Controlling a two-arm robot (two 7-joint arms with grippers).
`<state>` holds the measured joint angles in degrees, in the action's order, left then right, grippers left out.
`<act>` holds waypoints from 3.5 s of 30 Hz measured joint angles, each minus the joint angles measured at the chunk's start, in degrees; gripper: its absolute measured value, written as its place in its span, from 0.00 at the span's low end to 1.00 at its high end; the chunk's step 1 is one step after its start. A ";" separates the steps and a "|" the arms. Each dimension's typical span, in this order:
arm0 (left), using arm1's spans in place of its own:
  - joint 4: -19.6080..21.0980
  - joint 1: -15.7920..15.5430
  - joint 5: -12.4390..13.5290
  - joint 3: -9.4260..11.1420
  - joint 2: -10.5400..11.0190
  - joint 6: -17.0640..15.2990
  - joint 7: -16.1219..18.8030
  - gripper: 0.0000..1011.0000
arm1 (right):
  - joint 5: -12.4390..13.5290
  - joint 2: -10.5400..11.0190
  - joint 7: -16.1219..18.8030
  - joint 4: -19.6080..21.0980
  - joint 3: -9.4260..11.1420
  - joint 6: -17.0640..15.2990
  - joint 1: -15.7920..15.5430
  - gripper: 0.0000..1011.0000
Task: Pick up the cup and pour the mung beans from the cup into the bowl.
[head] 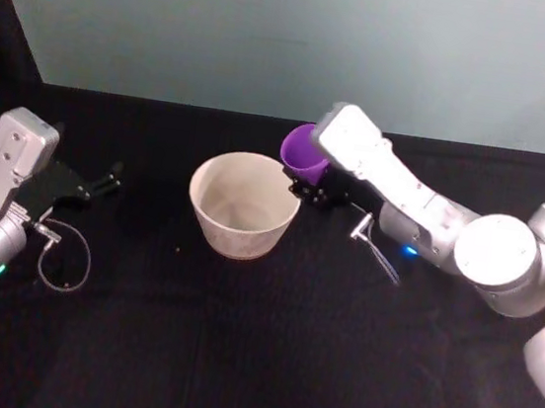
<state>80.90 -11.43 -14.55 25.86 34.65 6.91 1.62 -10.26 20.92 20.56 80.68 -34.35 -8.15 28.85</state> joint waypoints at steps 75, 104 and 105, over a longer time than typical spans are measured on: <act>0.00 0.00 0.00 0.00 0.00 0.00 0.00 0.99 | -47.10 -3.91 5.47 -0.89 -19.68 -8.72 11.11 0.72; 0.00 0.00 0.00 0.00 0.00 0.00 0.00 0.99 | -52.32 -3.38 8.35 1.54 -17.33 -8.41 9.03 0.72; 0.00 0.00 0.00 0.00 0.00 0.00 0.00 0.99 | -52.49 -3.42 8.44 1.58 -17.30 -8.38 9.00 0.72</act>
<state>80.90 -11.43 -14.55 25.86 34.64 6.91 1.62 -62.75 17.50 29.00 82.26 -51.65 -16.53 37.85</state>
